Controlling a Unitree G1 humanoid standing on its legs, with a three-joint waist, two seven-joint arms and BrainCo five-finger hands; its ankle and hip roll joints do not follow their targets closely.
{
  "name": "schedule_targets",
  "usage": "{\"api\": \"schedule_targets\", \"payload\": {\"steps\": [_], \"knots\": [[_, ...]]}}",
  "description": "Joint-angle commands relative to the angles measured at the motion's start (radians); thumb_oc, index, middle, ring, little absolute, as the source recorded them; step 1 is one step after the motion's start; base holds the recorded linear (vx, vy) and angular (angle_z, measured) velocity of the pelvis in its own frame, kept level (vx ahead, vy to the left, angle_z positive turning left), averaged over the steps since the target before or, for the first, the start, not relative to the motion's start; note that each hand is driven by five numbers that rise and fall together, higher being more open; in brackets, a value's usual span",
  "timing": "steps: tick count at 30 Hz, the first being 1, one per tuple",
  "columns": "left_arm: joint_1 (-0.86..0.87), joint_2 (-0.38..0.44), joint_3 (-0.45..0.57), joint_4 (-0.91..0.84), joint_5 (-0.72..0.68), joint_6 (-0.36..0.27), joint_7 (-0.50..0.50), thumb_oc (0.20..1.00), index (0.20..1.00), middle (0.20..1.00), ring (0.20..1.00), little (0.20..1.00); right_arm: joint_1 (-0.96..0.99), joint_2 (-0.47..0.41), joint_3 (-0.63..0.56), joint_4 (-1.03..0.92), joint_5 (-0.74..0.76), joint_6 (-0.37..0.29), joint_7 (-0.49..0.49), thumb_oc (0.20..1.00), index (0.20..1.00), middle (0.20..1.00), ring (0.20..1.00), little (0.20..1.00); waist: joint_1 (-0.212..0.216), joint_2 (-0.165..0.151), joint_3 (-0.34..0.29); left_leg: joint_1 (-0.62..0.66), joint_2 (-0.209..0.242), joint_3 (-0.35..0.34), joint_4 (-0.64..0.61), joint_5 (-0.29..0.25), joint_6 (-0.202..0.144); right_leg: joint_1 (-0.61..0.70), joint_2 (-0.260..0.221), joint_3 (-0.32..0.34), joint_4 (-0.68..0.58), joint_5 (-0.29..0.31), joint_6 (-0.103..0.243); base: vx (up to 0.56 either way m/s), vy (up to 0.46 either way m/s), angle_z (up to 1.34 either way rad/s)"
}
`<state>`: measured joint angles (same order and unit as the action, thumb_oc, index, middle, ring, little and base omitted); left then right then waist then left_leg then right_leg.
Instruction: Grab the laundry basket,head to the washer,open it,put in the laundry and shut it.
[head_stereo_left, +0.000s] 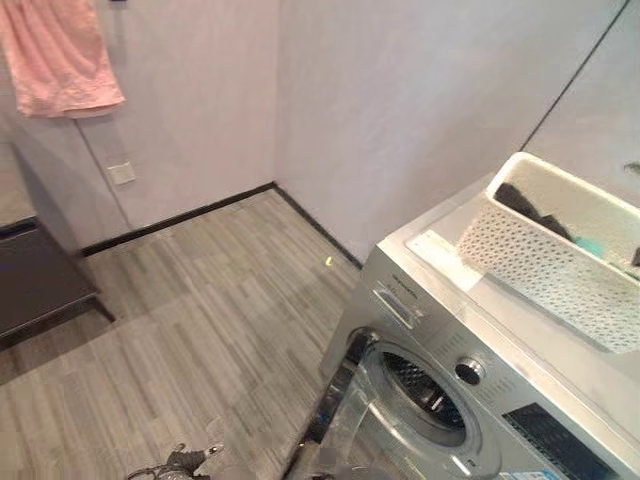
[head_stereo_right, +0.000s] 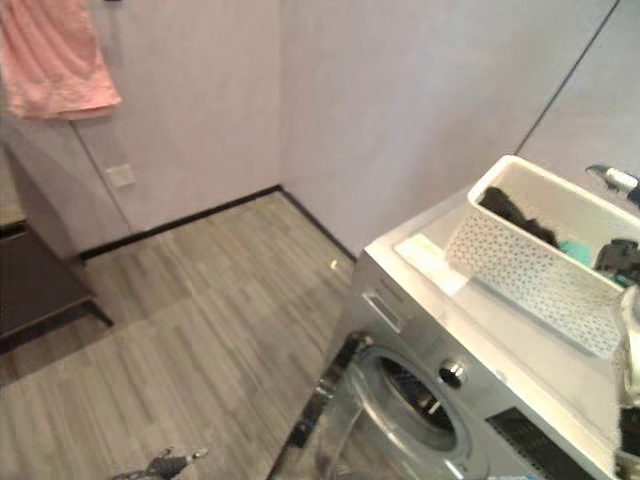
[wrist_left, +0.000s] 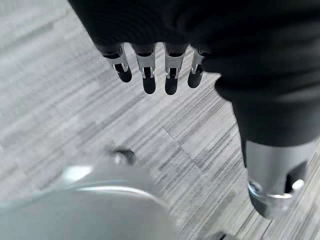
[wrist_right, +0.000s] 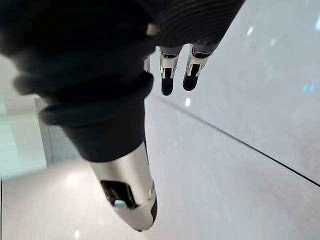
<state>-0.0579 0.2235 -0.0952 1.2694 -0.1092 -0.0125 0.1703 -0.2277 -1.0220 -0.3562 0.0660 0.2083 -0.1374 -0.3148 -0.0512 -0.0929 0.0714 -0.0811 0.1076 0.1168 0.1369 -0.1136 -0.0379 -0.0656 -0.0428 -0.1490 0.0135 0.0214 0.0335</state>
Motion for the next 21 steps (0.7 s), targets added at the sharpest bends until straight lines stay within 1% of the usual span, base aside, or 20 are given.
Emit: {"api": "schedule_targets", "payload": {"steps": [1,2,4,5,6,8,9,10,11,12,13,14,15,16,18,19,21], "knots": [[-0.057,0.026,-0.063,0.006,0.035,-0.023,-0.033,1.0,1.0,1.0,1.0,1.0,-0.087,-0.103,0.056,0.183,-0.107,0.097,0.041,1.0,1.0,1.0,1.0,1.0,0.001,-0.052,-0.03,0.069,-0.013,-0.043,-0.018,-0.022,0.012,0.047,-0.106,0.077,0.03,-0.017,0.089,0.02,0.102,-0.12],[-0.058,0.024,-0.06,0.006,0.035,-0.024,-0.033,1.0,1.0,1.0,1.0,1.0,-0.099,-0.107,0.067,0.191,-0.106,0.094,0.04,1.0,1.0,1.0,1.0,1.0,-0.001,-0.05,-0.03,0.071,-0.013,-0.042,-0.021,-0.02,0.012,0.048,-0.106,0.078,0.028,-0.016,0.089,0.04,0.096,-0.06],[-0.056,0.022,-0.094,-0.016,0.048,-0.032,-0.033,1.0,1.0,1.0,1.0,1.0,-0.196,-0.142,0.156,0.3,-0.098,0.104,0.064,1.0,1.0,1.0,1.0,1.0,0.004,-0.042,-0.037,0.092,-0.016,-0.032,-0.046,-0.019,0.013,0.055,-0.116,0.084,0.009,-0.003,0.097,0.04,0.066,0.09],[-0.056,0.022,-0.092,-0.016,0.048,-0.031,-0.033,1.0,1.0,1.0,1.0,1.0,-0.201,-0.143,0.161,0.302,-0.098,0.103,0.064,1.0,1.0,1.0,1.0,1.0,0.003,-0.041,-0.037,0.093,-0.016,-0.031,-0.046,-0.019,0.013,0.056,-0.116,0.084,0.008,-0.003,0.097,0.03,0.069,-0.12],[-0.057,0.037,-0.1,-0.08,0.054,-0.042,-0.01,1.0,1.0,1.0,1.0,1.0,-0.216,-0.152,0.186,0.335,-0.106,0.117,0.08,1.0,1.0,1.0,1.0,1.0,0.009,-0.038,-0.035,0.105,-0.017,-0.027,-0.056,-0.019,0.013,0.059,-0.122,0.087,-0.002,0.004,0.101,0.01,0.056,-0.35],[-0.05,0.048,-0.116,-0.168,0.061,-0.057,0.01,1.0,1.0,1.0,1.0,1.0,-0.211,-0.156,0.188,0.357,-0.109,0.117,0.075,1.0,1.0,1.0,1.0,1.0,0.015,-0.034,-0.03,0.118,-0.019,-0.022,-0.067,-0.02,0.015,0.061,-0.127,0.088,-0.008,0.007,0.104,0.01,0.053,-0.36],[-0.038,0.075,-0.149,-0.301,0.109,-0.069,0.021,1.0,1.0,1.0,1.0,1.0,-0.186,-0.141,0.168,0.354,-0.098,0.113,0.078,1.0,1.0,1.0,1.0,1.0,0.014,-0.025,-0.027,0.124,-0.018,-0.02,-0.08,-0.016,0.015,0.064,-0.13,0.082,-0.012,0.006,0.108,0.0,0.021,-0.14],[-0.035,0.078,-0.151,-0.306,0.11,-0.066,0.02,1.0,1.0,1.0,1.0,1.0,-0.179,-0.139,0.162,0.352,-0.098,0.114,0.078,1.0,1.0,1.0,1.0,1.0,0.016,-0.026,-0.028,0.126,-0.018,-0.02,-0.082,-0.016,0.015,0.065,-0.13,0.082,-0.013,0.006,0.108,-0.01,0.014,-0.06],[-0.015,0.129,-0.178,-0.487,0.177,-0.084,0.027,1.0,1.0,1.0,1.0,1.0,-0.142,-0.14,0.131,0.345,-0.096,0.106,0.077,1.0,1.0,1.0,1.0,1.0,0.016,-0.016,-0.025,0.131,-0.018,-0.022,-0.098,-0.012,0.015,0.064,-0.132,0.078,-0.016,0.006,0.112,0.0,0.003,0.03],[-0.009,0.133,-0.178,-0.497,0.179,-0.079,0.025,1.0,1.0,1.0,1.0,1.0,-0.133,-0.138,0.124,0.343,-0.096,0.106,0.078,1.0,1.0,1.0,1.0,1.0,0.018,-0.018,-0.026,0.133,-0.018,-0.022,-0.1,-0.012,0.014,0.065,-0.132,0.077,-0.016,0.006,0.112,-0.04,-0.001,0.04],[0.004,0.178,-0.184,-0.633,0.23,-0.087,0.023,1.0,1.0,1.0,1.0,1.0,-0.108,-0.14,0.102,0.335,-0.099,0.104,0.084,1.0,1.0,1.0,1.0,1.0,0.021,-0.014,-0.02,0.133,-0.018,-0.024,-0.106,-0.004,0.015,0.063,-0.133,0.072,-0.018,0.01,0.113,-0.01,-0.004,0.03],[0.026,0.258,-0.177,-0.827,0.31,-0.112,0.006,1.0,1.0,1.0,1.0,1.0,-0.07,-0.146,0.069,0.327,-0.107,0.096,0.086,1.0,1.0,1.0,1.0,1.0,0.021,-0.004,-0.022,0.138,-0.018,-0.027,-0.122,-0.006,0.014,0.065,-0.134,0.066,-0.025,0.005,0.118,-0.01,-0.004,0.04],[0.034,0.264,-0.174,-0.841,0.312,-0.107,0.001,1.0,1.0,1.0,1.0,1.0,-0.062,-0.143,0.062,0.325,-0.107,0.096,0.087,1.0,1.0,1.0,1.0,1.0,0.022,-0.006,-0.023,0.139,-0.017,-0.028,-0.123,-0.005,0.014,0.066,-0.133,0.065,-0.026,0.005,0.118,0.02,0.0,0.03],[0.052,0.312,-0.163,-0.958,0.331,-0.122,-0.015,1.0,1.0,1.0,1.0,1.0,-0.044,-0.143,0.045,0.324,-0.107,0.09,0.084,1.0,1.0,1.0,1.0,1.0,0.024,-0.003,-0.023,0.142,-0.017,-0.03,-0.13,-0.003,0.013,0.067,-0.133,0.063,-0.03,0.005,0.12,0.0,0.0,0.0],[0.079,0.386,-0.127,-1.172,0.3,-0.155,-0.077,1.0,1.0,1.0,1.0,1.0,-0.033,-0.144,0.039,0.342,-0.104,0.089,0.088,1.0,1.0,1.0,1.0,1.0,0.03,0.005,-0.023,0.147,-0.017,-0.029,-0.141,0.001,0.011,0.069,-0.133,0.058,-0.036,0.007,0.123,0.0,0.0,0.0],[0.089,0.418,-0.107,-1.263,0.238,-0.169,-0.127,1.0,1.0,1.0,1.0,1.0,-0.047,-0.149,0.048,0.368,-0.097,0.09,0.089,1.0,1.0,1.0,1.0,1.0,0.034,0.01,-0.022,0.149,-0.017,-0.03,-0.148,0.004,0.009,0.069,-0.133,0.056,-0.039,0.01,0.125,0.0,0.0,0.0],[0.094,0.465,-0.08,-1.39,0.075,-0.179,-0.187,1.0,1.0,1.0,1.0,1.0,-0.079,-0.144,0.088,0.406,-0.087,0.099,0.104,1.0,1.0,1.0,1.0,1.0,0.039,0.02,-0.023,0.155,-0.016,-0.029,-0.159,0.013,0.005,0.072,-0.134,0.053,-0.045,0.013,0.127,0.0,0.0,0.0]]}}
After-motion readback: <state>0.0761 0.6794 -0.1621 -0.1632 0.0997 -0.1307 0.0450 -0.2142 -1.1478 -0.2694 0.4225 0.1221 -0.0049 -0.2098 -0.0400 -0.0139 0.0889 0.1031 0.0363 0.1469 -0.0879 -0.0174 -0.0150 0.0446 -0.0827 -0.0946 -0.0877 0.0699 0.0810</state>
